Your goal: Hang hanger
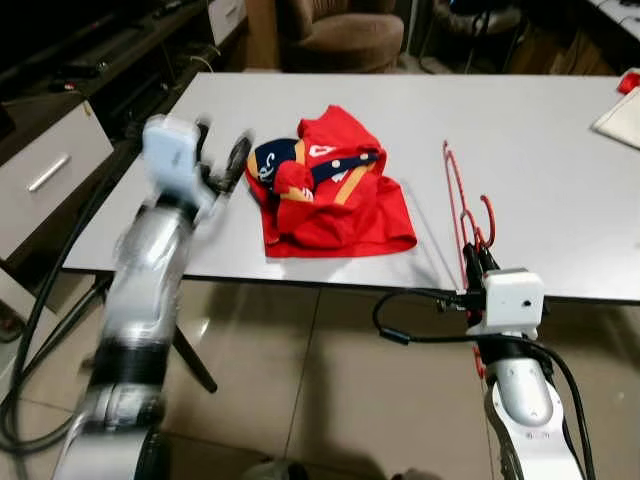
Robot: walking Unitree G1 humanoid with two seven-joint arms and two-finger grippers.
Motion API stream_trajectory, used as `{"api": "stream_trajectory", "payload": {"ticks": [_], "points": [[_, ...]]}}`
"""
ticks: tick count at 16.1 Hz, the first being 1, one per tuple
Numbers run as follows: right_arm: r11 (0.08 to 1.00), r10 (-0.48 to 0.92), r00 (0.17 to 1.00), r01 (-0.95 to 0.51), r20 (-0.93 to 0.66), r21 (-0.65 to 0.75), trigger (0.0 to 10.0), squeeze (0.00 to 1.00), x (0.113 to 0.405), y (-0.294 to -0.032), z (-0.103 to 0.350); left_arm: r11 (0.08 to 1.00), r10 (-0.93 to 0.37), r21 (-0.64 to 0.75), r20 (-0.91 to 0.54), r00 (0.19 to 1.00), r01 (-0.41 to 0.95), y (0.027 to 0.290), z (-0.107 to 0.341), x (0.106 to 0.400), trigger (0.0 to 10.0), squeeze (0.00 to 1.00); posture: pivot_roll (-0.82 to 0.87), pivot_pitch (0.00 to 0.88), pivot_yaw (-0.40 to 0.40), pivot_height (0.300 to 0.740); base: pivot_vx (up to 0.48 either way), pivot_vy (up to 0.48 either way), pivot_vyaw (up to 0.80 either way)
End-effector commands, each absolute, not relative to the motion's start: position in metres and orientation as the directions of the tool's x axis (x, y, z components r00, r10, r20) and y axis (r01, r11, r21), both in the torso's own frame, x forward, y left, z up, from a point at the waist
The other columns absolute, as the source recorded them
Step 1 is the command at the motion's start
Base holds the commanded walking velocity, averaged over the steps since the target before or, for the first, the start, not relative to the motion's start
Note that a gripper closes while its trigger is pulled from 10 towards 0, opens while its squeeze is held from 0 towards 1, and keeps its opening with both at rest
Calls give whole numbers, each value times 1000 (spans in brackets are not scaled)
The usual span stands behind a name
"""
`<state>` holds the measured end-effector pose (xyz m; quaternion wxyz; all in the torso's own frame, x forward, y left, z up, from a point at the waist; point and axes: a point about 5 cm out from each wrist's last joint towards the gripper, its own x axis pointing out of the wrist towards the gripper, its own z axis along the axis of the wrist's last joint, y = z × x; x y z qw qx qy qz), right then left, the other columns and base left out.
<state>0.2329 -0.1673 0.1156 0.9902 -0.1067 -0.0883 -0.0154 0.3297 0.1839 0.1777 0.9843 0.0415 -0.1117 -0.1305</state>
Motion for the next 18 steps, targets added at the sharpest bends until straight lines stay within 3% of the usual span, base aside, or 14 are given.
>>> {"api": "stream_trajectory", "payload": {"ticks": [1,3,5,7,18], "points": [[977,-6,980,48,198,-206,0,0,236,-167,119,955,-292,96,145,945,280,175,163,326,10000,0,-60,0,51,740,0,0,0],[987,-28,970,65,240,-147,0,0,240,-165,126,977,-215,17,77,974,214,163,138,301,10000,0,-59,0,46,740,0,0,0],[985,-47,966,87,256,-149,0,0,241,-167,130,988,-155,24,88,984,153,159,135,291,10000,0,-50,0,37,740,0,0,0],[983,-61,963,104,264,-152,0,0,240,-168,130,984,-178,25,86,980,176,149,136,286,10000,0,-48,1,36,740,0,0,0],[989,-71,978,94,197,-110,0,0,244,-167,119,981,-193,6,50,980,193,139,136,300,10000,0,-51,11,30,740,-24,0,0]]}}
